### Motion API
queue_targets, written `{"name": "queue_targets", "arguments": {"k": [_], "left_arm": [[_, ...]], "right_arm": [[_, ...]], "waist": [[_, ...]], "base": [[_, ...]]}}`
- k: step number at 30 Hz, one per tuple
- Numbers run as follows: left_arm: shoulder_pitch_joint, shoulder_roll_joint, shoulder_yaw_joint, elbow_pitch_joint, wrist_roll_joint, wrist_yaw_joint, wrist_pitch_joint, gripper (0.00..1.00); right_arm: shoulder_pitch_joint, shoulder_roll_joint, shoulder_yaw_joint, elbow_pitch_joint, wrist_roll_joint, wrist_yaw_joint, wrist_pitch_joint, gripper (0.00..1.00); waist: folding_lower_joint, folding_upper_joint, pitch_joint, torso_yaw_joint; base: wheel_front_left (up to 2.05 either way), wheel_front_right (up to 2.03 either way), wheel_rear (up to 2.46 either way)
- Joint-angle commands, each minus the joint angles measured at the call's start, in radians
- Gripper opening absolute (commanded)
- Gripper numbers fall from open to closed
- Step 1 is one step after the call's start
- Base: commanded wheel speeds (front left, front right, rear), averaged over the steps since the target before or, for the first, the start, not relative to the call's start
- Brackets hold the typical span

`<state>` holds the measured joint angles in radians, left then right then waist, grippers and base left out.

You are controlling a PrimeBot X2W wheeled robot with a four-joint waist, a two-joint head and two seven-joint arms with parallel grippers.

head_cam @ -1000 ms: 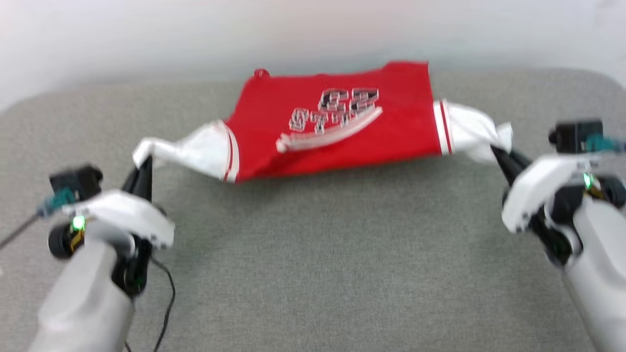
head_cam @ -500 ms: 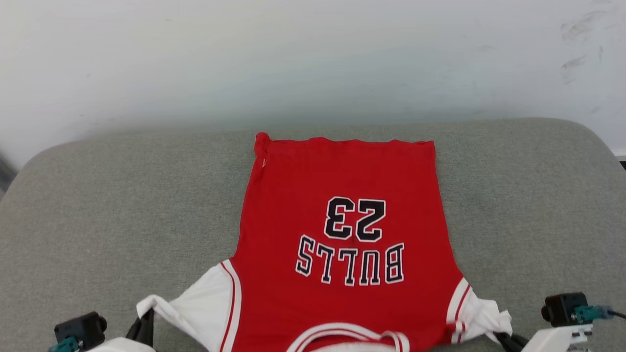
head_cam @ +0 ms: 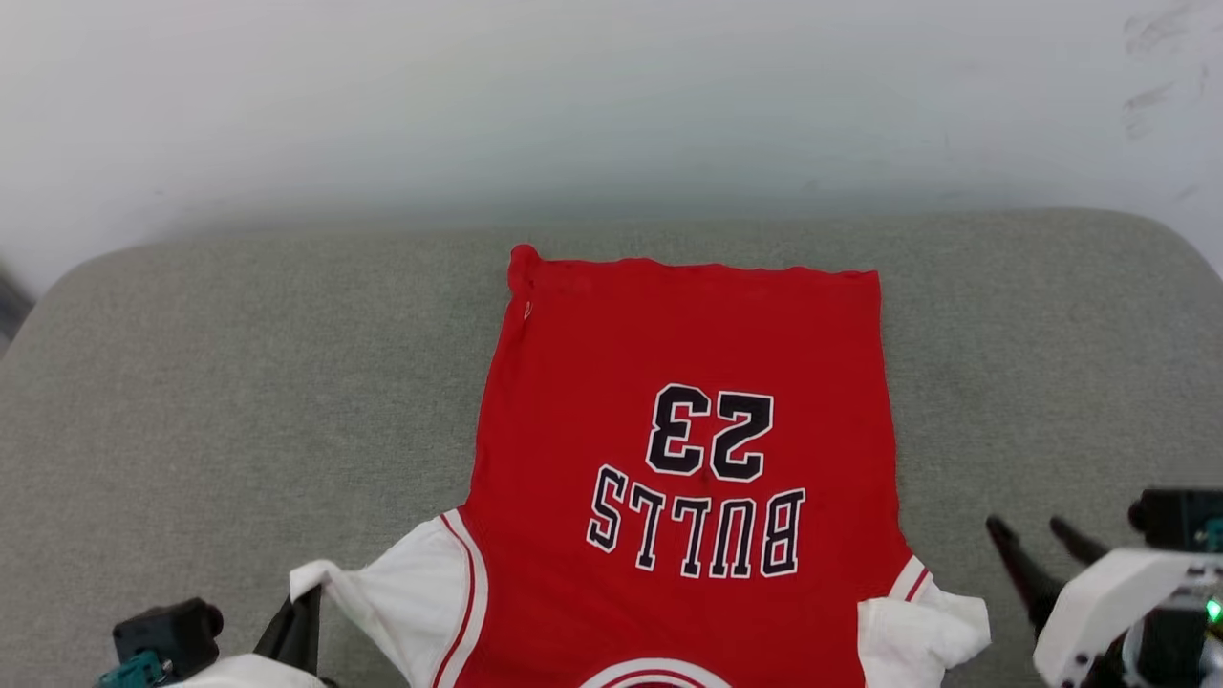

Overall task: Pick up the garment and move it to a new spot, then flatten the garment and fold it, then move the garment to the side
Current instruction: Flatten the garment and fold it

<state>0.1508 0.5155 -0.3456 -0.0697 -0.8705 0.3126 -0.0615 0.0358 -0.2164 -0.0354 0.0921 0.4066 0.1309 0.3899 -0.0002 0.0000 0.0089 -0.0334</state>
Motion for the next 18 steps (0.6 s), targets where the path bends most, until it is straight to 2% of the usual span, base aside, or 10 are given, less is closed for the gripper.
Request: {"name": "queue_targets", "arguments": {"k": [1,6,9,18], "left_arm": [[-0.022,0.003,0.001,-0.009,0.008,0.005,-0.005,0.0],[-0.097,0.002,-0.016,-0.056,0.037,-0.015,-0.008,0.0],[-0.153,0.003,-0.025,-0.08,0.059,-0.03,-0.01,0.0],[-0.315,-0.012,-0.049,-0.136,0.108,-0.067,-0.02,0.0]], "right_arm": [[-0.034,0.004,-0.011,-0.003,-0.002,0.0,-0.003,1.0],[-0.231,0.009,-0.095,0.069,-0.005,0.0,0.015,1.0],[-0.365,0.005,-0.128,0.153,0.004,0.0,0.049,1.0],[-0.771,-0.066,-0.179,0.443,-0.044,0.0,0.278,1.0]], "waist": [[0.0002,0.0,0.017,0.011],[0.0002,0.0,0.098,0.055],[0.0002,0.0,0.164,0.085],[0.0002,0.0,0.382,0.167]], "base": [[0.0,0.0,0.0],[0.0,0.0,0.0],[0.0,0.0,0.0],[0.0,0.0,0.0]]}}
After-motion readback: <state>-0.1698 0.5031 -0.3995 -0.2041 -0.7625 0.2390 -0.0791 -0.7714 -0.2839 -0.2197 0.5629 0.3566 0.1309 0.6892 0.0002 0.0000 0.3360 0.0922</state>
